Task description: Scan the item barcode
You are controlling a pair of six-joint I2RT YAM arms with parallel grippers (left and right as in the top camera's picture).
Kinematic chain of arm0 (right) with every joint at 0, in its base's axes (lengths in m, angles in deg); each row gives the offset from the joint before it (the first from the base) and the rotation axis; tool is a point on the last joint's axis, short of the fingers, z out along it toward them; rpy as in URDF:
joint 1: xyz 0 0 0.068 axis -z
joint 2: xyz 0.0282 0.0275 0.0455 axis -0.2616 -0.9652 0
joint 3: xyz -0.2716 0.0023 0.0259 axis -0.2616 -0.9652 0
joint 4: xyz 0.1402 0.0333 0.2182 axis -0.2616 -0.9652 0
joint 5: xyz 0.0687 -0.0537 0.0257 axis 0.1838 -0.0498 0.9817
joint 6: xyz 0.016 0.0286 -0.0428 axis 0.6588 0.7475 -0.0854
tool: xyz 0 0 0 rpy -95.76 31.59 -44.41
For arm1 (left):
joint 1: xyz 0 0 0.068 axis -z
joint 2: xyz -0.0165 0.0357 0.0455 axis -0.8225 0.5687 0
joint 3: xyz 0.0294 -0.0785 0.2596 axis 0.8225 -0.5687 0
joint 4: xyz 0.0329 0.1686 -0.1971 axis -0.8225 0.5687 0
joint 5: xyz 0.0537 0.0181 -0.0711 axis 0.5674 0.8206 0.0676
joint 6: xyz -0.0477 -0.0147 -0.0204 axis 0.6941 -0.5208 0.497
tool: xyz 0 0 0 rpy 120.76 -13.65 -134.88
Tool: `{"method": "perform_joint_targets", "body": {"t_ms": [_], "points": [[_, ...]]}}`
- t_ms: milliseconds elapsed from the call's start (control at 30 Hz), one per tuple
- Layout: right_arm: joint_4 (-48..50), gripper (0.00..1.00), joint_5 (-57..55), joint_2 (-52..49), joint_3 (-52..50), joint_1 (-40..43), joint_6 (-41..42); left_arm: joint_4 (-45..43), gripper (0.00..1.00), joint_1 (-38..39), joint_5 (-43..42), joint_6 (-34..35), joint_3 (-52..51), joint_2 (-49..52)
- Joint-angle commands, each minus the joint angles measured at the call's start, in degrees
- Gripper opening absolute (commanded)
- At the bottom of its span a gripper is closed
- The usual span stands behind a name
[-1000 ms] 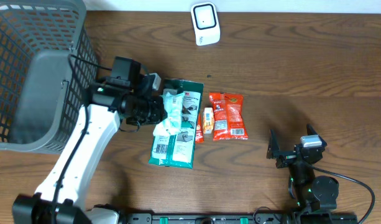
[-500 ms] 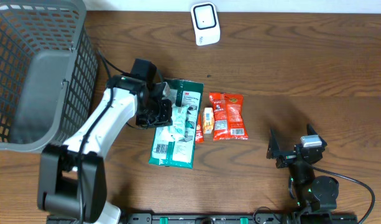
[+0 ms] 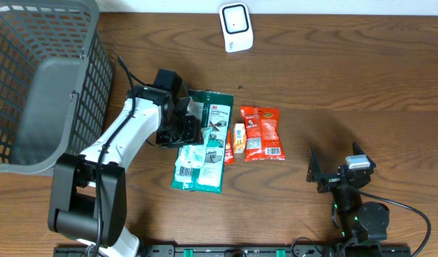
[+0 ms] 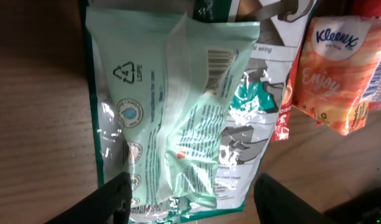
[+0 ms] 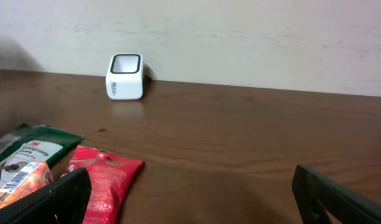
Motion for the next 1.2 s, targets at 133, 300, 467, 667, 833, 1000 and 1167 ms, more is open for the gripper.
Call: {"method": "perform_joint_targets", "body": {"t_ms": [133, 300, 467, 667, 833, 1000, 1167], "points": [[-0.2, 0.99, 0.3, 0.3, -0.1, 0.6, -0.3, 0.6, 0.33, -0.1, 1.7, -0.3, 2.0, -4.2], [-0.2, 0.99, 0.3, 0.3, -0.1, 0.6, -0.3, -0.4, 0.07, -0.1, 5.1, -0.2, 2.0, -4.9], [-0.2, 0.99, 0.3, 0.3, -0.1, 0.6, -0.3, -5.0, 0.07, 0.0, 5.1, 0.8, -0.3, -3.9], [-0.2, 0.99, 0.3, 0.3, -0.1, 0.6, -0.3, -10.2, 0.07, 0.0, 5.3, 0.8, -3.3, -0.2], [-0.2, 0.99, 0.3, 0.3, -0.1, 0.6, -0.3, -10.4, 0.07, 0.0, 5.3, 0.8, -4.2, 2.8], [-0.2, 0.99, 0.3, 0.3, -0.1, 0.6, -0.3, -11.4, 0.07, 0.0, 5.3, 1.0, -5.4, 5.8], [-0.2, 0.99, 0.3, 0.3, -0.1, 0.6, -0.3, -10.7, 0.08, 0.0, 5.0, 1.0, -5.2, 5.0]]}}
